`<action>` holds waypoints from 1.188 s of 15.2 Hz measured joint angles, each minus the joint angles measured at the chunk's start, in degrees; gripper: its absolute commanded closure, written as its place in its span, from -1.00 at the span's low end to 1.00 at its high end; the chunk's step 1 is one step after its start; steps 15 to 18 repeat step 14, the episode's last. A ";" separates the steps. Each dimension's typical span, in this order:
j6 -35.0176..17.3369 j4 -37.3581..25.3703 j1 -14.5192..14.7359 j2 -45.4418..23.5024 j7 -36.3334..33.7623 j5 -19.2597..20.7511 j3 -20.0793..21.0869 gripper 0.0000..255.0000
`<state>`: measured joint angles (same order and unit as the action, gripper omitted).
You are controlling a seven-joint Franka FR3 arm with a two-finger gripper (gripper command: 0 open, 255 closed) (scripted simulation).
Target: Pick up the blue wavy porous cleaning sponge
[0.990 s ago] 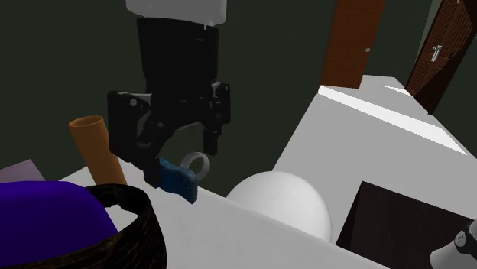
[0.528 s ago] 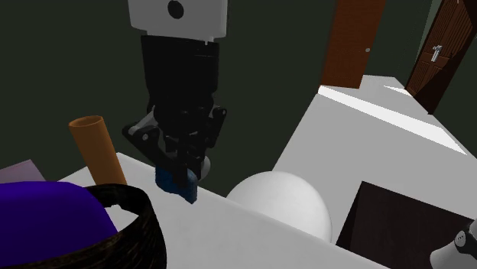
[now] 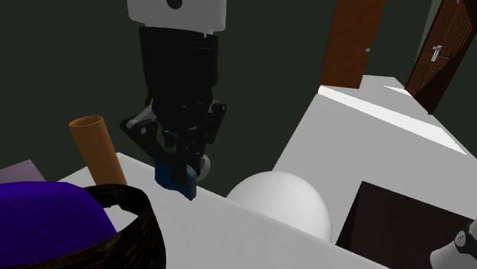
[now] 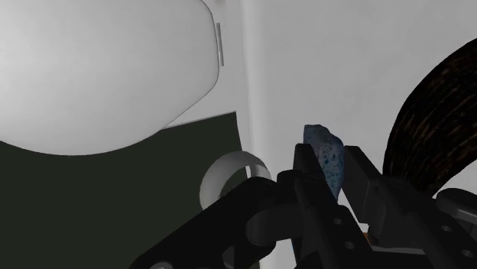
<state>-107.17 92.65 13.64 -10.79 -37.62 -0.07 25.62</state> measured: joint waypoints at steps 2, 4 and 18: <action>1.26 -1.25 0.00 0.01 0.00 -0.01 0.00 1.00; 2.79 -2.93 0.16 -0.11 -0.24 0.08 0.08 1.00; 10.49 -11.55 0.73 -1.10 -0.94 0.60 0.28 1.00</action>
